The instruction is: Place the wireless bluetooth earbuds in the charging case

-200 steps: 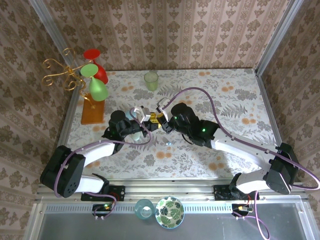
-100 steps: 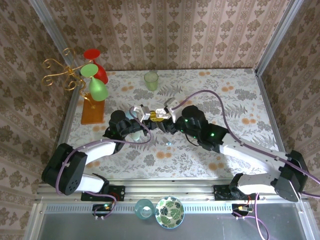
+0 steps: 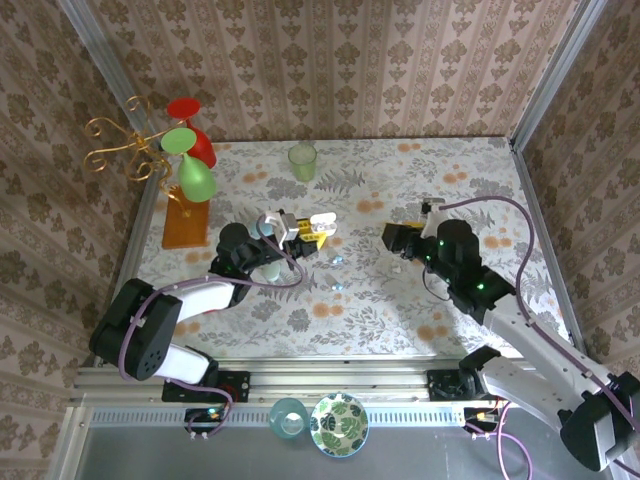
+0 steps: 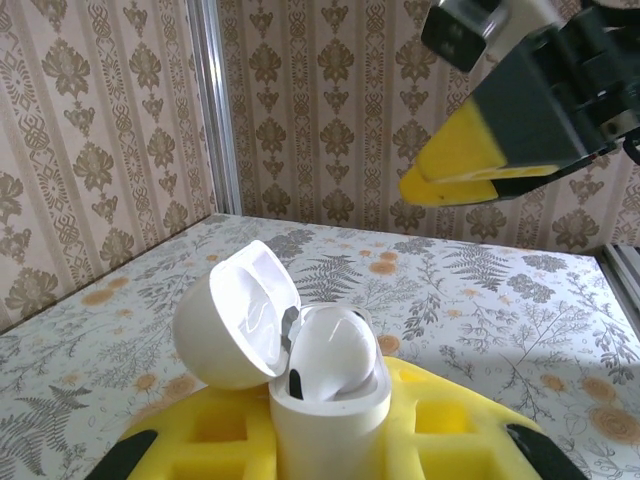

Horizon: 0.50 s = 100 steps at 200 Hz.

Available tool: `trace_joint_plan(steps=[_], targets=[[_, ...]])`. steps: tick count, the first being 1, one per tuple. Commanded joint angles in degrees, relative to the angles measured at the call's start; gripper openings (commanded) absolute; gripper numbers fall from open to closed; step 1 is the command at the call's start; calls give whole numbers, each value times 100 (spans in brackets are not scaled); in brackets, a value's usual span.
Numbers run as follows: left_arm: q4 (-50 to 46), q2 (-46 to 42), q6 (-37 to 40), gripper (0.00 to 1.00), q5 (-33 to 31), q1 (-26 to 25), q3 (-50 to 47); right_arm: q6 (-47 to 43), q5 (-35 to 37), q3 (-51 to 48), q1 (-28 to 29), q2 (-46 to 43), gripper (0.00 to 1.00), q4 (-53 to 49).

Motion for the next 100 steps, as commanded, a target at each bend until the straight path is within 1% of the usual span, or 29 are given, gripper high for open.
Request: trace_joint_plan(steps=[1, 18, 31, 49, 72, 100], targets=[[292, -57, 243, 0, 209, 24, -54, 497, 354, 22, -162, -14, 59, -1458], [317, -35, 270, 0, 238, 16, -32, 355, 463, 142, -192, 250, 58, -2039], [356, -5, 258, 0, 252, 7, -28, 253, 440, 209, -201, 538, 56, -2255], [434, 35, 257, 0, 261, -2, -19, 380, 336, 372, -235, 1084, 54, -2451], [496, 41, 239, 0, 265, -20, -58, 658, 152, 382, -261, 1595, 50, -2181], [512, -20, 239, 0, 245, -28, -141, 622, -25, 437, -379, 2078, 45, -1815]])
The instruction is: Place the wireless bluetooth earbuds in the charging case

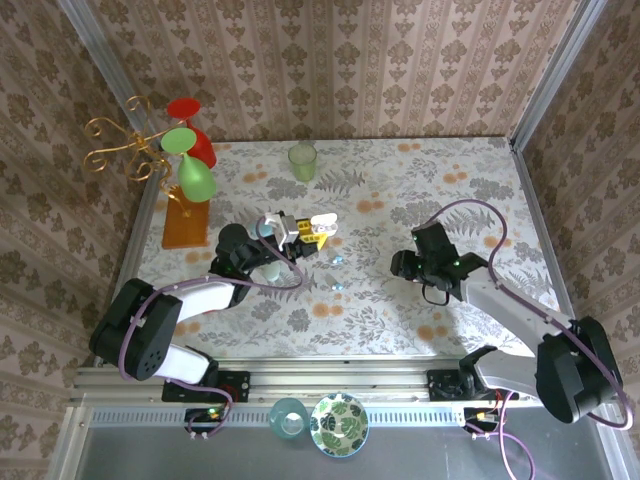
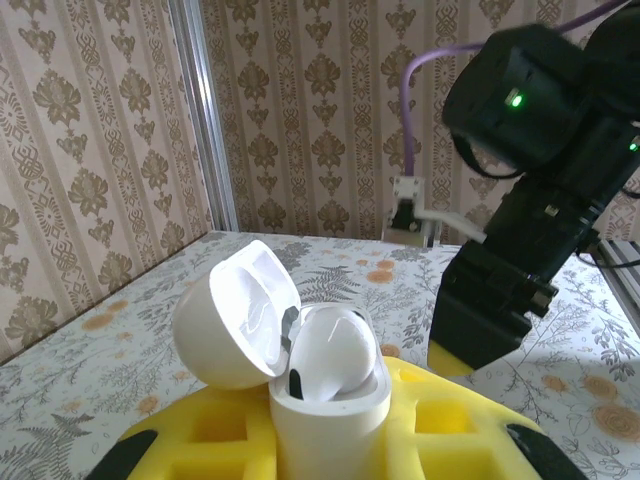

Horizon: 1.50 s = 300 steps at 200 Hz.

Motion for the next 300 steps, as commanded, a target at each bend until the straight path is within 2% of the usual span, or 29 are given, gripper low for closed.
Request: trace_joint_plan(steps=[1, 56, 102, 136, 185, 206, 235, 255, 278, 300], targets=[[298, -23, 86, 0, 131, -22, -126, 130, -186, 247, -116, 308, 45, 183], [380, -60, 131, 0, 189, -22, -179, -369, -359, 726, -354, 1473, 41, 417], [129, -260, 261, 0, 172, -22, -215, -556, -422, 982, -439, 2049, 41, 437], [77, -296, 292, 0, 181, -22, -188, -573, -842, 1032, -431, 2346, 40, 627], [67, -266, 310, 0, 187, -22, -144, -977, -1549, 1081, -335, 2432, 38, 788], [78, -245, 293, 0, 194, -22, -136, -1275, -1845, 1240, -249, 2543, 38, 553], [92, -243, 284, 0, 188, -22, -155, -1623, -1945, 1464, -75, 2629, 38, 192], [88, -269, 293, 0, 182, -22, -186, -1657, -2111, 1348, -41, 2406, 38, 321], [80, -270, 305, 0, 164, -22, -201, -1568, -1892, 1107, -42, 1981, 36, 497], [114, -209, 293, 0, 183, -22, -180, -1248, -1234, 1058, -35, 1795, 35, 358]])
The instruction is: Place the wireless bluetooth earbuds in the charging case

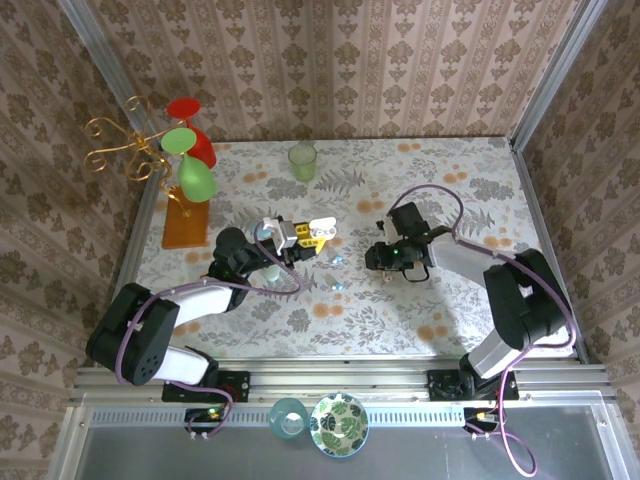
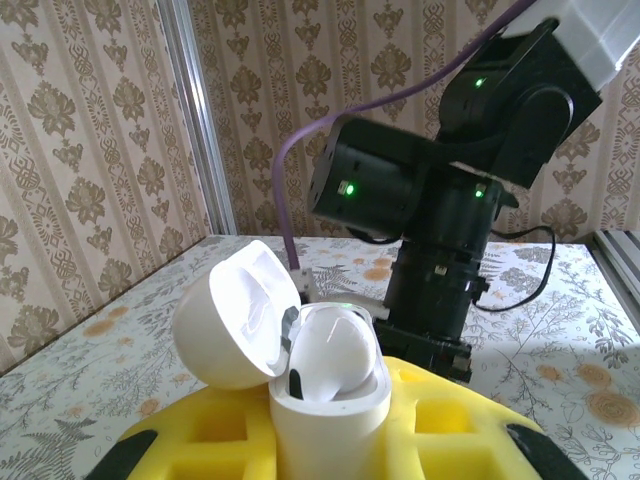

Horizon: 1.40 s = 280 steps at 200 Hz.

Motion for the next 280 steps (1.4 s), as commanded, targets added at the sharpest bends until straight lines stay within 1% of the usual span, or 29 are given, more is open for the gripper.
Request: trace_joint_plan(steps=[1, 14, 21, 57, 76, 92, 107, 134, 170, 204, 232, 280], targets=[[110, -34, 111, 0, 120, -22, 0, 257, 606, -83, 5, -307, 35, -186], [190, 16, 83, 0, 122, -26, 11, 867, 1186, -97, -2, -339, 34, -356], [247, 40, 57, 0, 123, -26, 11, 1238, 1370, -182, 4, -385, 34, -306], [361, 90, 2, 0, 118, -21, -13, 2983, 1545, -1184, 21, -1017, 32, 665], [352, 72, 24, 0, 113, -22, -42, 3485, 1506, -1617, 58, -1478, 32, 998], [352, 72, 29, 0, 118, -13, -49, 3626, 1280, -1728, 126, -1630, 31, 1051], [383, 97, 54, 0, 141, -13, -32, 3705, 1128, -1760, 239, -1660, 33, 1067], [503, 147, -12, 0, 161, -13, -22, 3887, 1126, -1896, 488, -1645, 37, 1329], [495, 77, -39, 0, 158, -22, -66, 4188, 1175, -2086, 507, -1520, 40, 1687], [458, 34, -23, 0, 140, -18, -75, 4333, 740, -2096, 522, -1146, 42, 2170], [458, 46, -9, 0, 125, -22, -84, 4432, 867, -2147, 560, -1098, 41, 2273], [440, 24, -8, 0, 136, -9, -84, 4175, 1189, -2086, 456, -946, 42, 1915]])
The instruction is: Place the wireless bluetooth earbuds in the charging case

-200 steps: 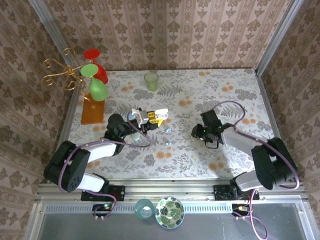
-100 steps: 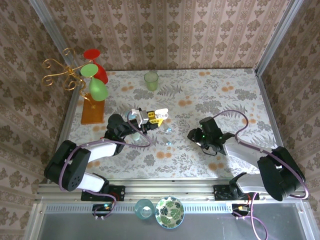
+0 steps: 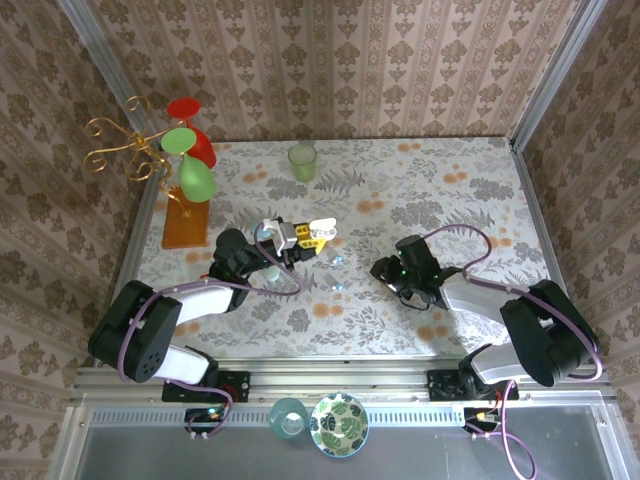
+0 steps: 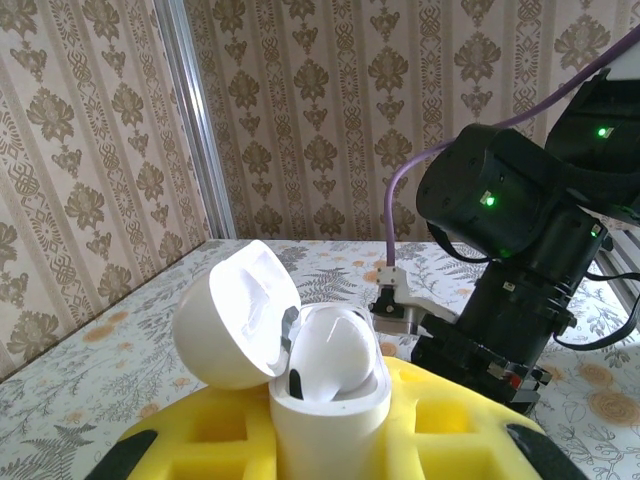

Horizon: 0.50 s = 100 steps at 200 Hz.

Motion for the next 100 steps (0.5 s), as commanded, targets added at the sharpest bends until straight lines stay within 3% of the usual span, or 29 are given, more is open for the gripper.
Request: trace_joint_plan(steps=[1, 56, 100], targets=[[204, -83, -3, 0, 110, -11, -38, -118, 276, -25, -58, 68, 42, -207], [198, -78, 9, 0, 101, 5, -33, -572, 570, 222, -253, 2, 42, -748], [200, -94, 4, 0, 114, 5, -33, -739, 256, 419, -503, 343, 37, -470]])
